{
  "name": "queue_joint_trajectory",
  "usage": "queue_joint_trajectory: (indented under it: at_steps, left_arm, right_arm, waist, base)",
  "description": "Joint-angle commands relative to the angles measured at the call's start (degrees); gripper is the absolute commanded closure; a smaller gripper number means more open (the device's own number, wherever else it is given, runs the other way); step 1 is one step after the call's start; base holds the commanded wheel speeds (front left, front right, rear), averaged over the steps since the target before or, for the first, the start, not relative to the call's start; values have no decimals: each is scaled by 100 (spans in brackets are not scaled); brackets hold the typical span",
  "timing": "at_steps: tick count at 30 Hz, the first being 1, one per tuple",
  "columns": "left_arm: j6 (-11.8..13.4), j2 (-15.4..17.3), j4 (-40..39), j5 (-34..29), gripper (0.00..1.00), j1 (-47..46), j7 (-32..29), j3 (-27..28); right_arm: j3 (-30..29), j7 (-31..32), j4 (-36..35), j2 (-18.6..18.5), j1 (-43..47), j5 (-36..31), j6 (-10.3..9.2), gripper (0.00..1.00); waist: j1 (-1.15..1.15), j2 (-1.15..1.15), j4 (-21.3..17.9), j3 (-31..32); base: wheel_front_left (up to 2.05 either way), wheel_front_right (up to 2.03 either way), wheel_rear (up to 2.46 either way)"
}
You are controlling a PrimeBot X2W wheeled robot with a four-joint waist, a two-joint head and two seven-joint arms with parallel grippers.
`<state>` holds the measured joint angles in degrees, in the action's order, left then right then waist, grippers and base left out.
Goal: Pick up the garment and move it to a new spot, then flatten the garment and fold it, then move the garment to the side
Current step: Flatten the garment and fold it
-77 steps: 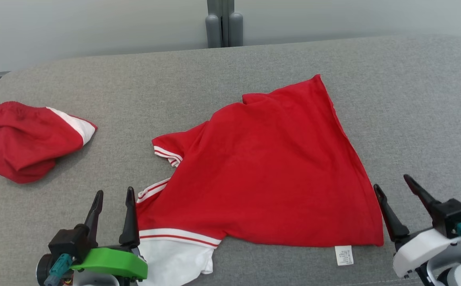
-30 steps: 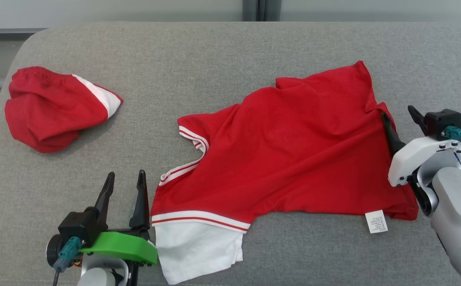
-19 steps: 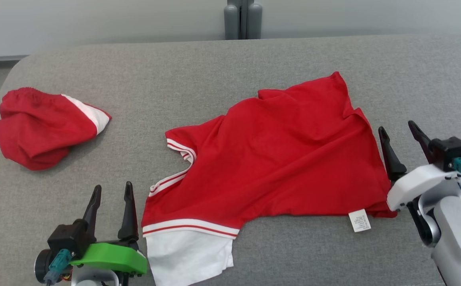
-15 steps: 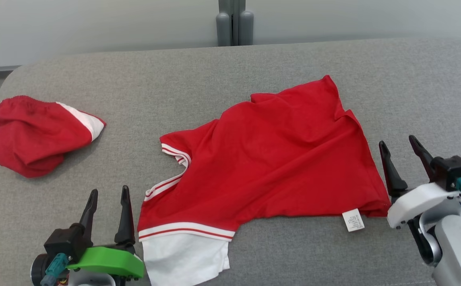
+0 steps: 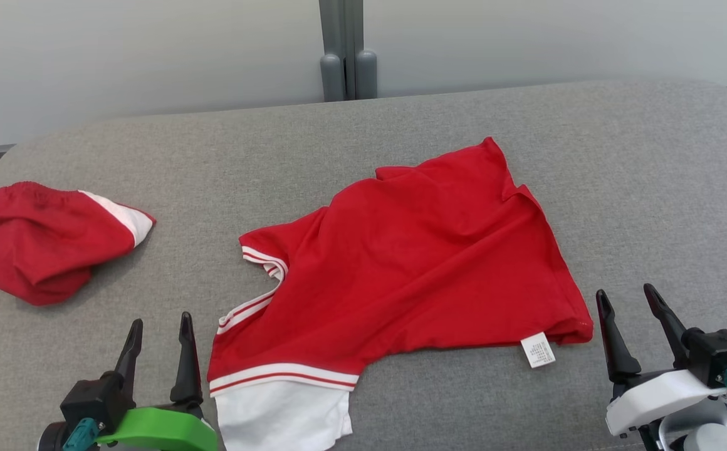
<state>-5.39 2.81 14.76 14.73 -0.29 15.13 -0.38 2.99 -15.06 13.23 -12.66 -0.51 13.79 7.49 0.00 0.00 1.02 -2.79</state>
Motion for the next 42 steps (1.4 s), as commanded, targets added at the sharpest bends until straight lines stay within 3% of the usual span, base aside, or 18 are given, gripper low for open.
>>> queue_joint_trajectory:
  at_steps: [1, 25, 42]
  left_arm:
    - [-22, 16, -11, -29, 0, 91, 1, 24]
    - [54, 31, -22, -563, 0, 273, 1, 297]
    - [95, 43, 8, -539, 0, 191, 1, 272]
  right_arm:
    - [-16, -15, -59, 48, 101, -56, 0, 0]
    - [-126, 174, -500, 471, 472, -507, 0, 0]
    - [-91, 228, -922, 582, 486, -351, 0, 0]
  waist:
    - [0, 0, -44, 80]
    - [0, 0, 2, 341]
    - [0, 0, 35, 393]
  base:
    - [0, 0, 0]
    - [0, 0, 0]
    - [0, 0, 0]
